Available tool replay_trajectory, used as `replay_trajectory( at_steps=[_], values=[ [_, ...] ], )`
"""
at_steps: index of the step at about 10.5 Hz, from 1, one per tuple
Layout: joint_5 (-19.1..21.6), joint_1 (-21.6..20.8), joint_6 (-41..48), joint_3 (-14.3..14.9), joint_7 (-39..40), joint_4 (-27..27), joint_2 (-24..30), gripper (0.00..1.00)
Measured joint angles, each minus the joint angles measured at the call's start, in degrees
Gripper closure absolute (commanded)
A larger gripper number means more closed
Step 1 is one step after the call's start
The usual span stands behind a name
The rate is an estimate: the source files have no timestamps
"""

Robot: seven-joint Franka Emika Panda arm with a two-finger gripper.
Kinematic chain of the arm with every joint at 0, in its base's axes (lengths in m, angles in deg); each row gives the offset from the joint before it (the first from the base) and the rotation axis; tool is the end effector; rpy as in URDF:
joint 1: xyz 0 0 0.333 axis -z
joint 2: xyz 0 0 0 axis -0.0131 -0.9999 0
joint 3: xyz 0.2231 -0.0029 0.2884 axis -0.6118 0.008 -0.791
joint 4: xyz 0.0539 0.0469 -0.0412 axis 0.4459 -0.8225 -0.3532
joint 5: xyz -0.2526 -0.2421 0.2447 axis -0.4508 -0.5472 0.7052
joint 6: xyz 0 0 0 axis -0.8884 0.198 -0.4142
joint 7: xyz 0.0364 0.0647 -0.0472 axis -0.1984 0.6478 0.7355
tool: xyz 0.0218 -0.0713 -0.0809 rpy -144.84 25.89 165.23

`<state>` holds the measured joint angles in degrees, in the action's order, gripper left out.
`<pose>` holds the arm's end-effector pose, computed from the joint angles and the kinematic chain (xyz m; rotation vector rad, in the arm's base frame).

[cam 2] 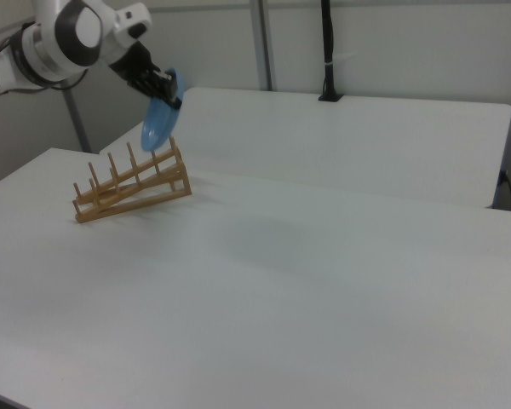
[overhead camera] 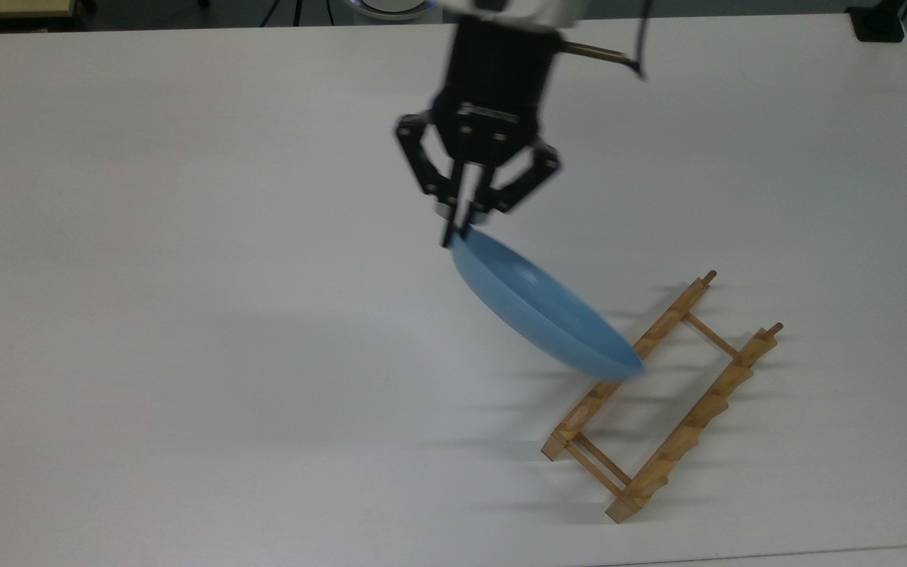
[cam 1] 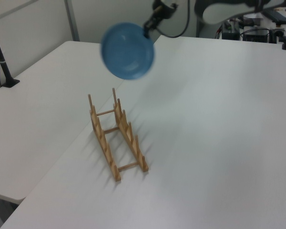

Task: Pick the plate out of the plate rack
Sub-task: 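Lift the blue plate up out of the wooden rack, then carry the plate away from the rack and lower it flat onto the table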

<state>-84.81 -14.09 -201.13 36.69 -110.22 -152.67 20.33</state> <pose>0.7300 0.1445 0.6382 2.8611 -0.0833 0.8498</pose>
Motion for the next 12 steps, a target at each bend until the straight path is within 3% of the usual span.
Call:
replay_trajectory(
  at_steps=[2,3,7,9,12],
  values=[
    [11.24,4.54,9.40,0.14,17.69,-4.48,3.68,1.00],
    [13.86,6.78,13.36,0.16,26.02,-6.65,4.92,1.00],
    [16.64,11.58,15.85,0.15,53.41,-21.57,7.97,1.00],
    [22.25,13.97,15.85,0.17,65.93,-26.19,7.22,1.00],
    [24.23,14.63,15.72,0.00,69.65,-27.41,1.35,1.00]
  ],
)
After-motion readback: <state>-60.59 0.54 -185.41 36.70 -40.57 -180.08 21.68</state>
